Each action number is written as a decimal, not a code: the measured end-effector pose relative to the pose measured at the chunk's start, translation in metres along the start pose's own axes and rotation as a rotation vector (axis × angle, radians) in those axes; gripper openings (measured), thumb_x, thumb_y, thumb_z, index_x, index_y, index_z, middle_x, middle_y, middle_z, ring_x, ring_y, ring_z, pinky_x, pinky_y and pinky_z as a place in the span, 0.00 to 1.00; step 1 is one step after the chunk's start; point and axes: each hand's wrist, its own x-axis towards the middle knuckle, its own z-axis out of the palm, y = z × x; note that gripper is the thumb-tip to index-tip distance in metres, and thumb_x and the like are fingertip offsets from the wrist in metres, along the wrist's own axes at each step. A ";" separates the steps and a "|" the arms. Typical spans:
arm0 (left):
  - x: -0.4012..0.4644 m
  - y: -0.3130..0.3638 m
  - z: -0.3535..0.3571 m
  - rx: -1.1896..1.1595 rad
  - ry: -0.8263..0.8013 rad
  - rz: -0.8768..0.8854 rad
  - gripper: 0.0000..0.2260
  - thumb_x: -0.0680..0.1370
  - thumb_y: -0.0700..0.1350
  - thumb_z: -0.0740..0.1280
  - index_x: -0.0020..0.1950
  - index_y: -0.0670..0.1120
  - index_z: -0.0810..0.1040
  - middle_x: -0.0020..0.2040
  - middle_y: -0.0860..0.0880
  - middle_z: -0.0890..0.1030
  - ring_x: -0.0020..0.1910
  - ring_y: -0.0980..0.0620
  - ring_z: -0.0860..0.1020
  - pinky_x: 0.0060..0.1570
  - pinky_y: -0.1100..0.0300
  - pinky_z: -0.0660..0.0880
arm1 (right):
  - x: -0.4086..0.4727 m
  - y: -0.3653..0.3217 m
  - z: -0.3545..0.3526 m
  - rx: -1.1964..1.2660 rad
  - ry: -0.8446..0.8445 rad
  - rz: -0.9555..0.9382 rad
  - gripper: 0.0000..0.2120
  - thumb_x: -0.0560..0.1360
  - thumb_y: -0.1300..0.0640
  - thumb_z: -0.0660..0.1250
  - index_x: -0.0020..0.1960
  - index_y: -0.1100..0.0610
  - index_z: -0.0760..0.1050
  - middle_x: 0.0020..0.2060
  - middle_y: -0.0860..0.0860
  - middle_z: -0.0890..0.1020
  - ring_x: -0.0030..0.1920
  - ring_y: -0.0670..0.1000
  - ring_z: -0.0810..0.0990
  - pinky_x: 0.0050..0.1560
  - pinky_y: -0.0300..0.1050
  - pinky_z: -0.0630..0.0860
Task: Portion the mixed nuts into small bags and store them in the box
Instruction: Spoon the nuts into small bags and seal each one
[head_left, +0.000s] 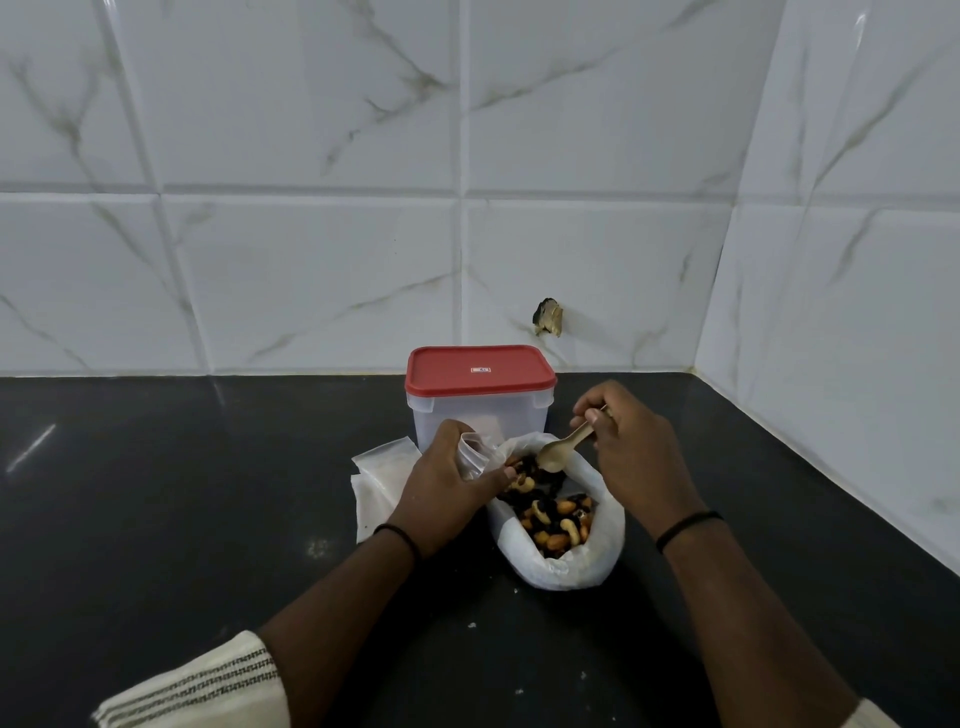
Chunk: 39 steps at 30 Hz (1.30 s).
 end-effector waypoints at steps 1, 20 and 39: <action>0.000 0.000 0.000 0.000 0.003 0.001 0.18 0.73 0.50 0.74 0.57 0.49 0.70 0.49 0.55 0.78 0.47 0.59 0.78 0.39 0.71 0.72 | 0.000 0.000 0.000 0.018 0.011 0.001 0.09 0.82 0.63 0.59 0.49 0.54 0.76 0.43 0.46 0.83 0.46 0.44 0.82 0.49 0.47 0.81; 0.000 -0.001 0.000 -0.007 0.003 0.006 0.17 0.74 0.49 0.74 0.56 0.49 0.70 0.48 0.55 0.78 0.46 0.58 0.78 0.38 0.73 0.72 | 0.001 0.001 -0.007 -0.086 0.205 0.135 0.08 0.81 0.62 0.58 0.50 0.54 0.75 0.39 0.50 0.83 0.41 0.48 0.81 0.37 0.37 0.74; 0.000 0.000 0.000 -0.013 -0.009 -0.007 0.17 0.74 0.49 0.73 0.56 0.50 0.69 0.50 0.53 0.78 0.47 0.57 0.78 0.37 0.71 0.72 | 0.004 0.012 -0.002 0.482 0.058 0.711 0.08 0.82 0.64 0.56 0.51 0.61 0.74 0.38 0.60 0.85 0.34 0.55 0.81 0.34 0.46 0.79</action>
